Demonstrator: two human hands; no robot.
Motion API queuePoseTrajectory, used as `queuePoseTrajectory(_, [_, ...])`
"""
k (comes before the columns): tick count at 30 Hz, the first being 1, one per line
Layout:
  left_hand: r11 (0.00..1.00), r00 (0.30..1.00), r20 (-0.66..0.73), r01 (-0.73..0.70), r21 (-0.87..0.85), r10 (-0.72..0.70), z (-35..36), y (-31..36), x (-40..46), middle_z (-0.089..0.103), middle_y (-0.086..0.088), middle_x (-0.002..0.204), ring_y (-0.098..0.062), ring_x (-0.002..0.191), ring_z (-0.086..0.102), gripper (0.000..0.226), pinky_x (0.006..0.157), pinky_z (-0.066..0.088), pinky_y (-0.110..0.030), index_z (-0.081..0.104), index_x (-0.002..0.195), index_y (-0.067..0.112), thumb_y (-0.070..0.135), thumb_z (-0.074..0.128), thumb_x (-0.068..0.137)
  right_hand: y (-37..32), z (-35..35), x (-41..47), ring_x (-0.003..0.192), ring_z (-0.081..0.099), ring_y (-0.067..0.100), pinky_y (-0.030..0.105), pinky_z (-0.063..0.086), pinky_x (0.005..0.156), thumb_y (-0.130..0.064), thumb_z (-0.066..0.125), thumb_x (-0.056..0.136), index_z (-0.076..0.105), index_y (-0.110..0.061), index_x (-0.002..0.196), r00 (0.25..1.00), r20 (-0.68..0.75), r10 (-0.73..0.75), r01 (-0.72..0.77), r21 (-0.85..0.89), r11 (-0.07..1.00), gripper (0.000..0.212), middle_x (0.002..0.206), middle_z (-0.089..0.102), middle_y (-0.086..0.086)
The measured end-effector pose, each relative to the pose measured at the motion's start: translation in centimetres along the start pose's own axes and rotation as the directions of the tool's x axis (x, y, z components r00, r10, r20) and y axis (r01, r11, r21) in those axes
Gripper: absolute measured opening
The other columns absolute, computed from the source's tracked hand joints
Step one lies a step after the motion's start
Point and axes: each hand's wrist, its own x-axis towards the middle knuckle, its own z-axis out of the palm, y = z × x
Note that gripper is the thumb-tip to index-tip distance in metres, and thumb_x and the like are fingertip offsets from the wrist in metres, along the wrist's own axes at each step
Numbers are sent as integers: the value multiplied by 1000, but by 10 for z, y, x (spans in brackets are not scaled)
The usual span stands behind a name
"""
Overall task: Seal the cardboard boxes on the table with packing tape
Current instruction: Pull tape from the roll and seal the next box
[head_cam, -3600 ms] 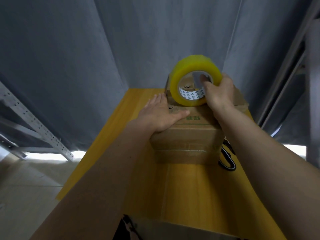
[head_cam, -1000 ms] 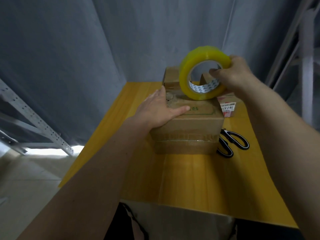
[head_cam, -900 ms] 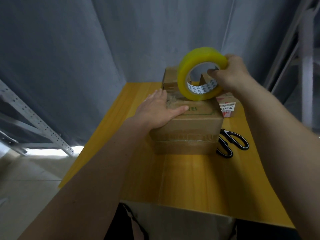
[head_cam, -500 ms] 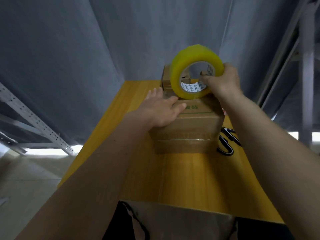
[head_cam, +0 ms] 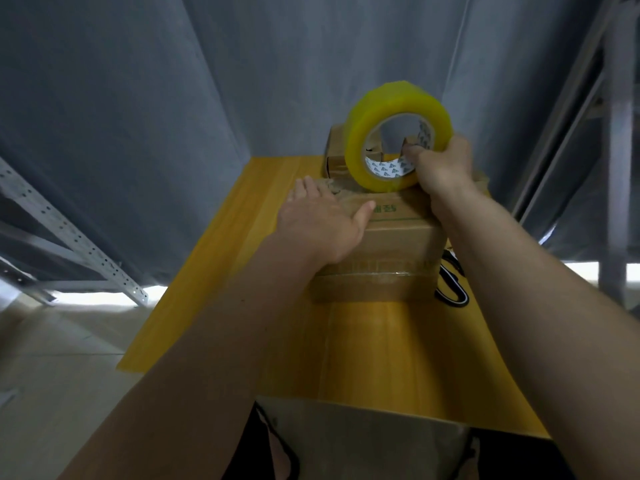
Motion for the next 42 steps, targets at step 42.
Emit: queuePoseTrajectory(42, [993, 997, 22, -72, -90, 75, -5, 21, 3, -2, -13, 162, -30, 149, -2, 78, 119, 1, -44, 2, 155, 14, 64, 9, 96, 0, -36, 7, 96, 68, 30, 47, 55, 89, -20, 71, 84, 61, -18, 86, 998, 34, 57, -60, 90, 994, 10, 104, 70, 12])
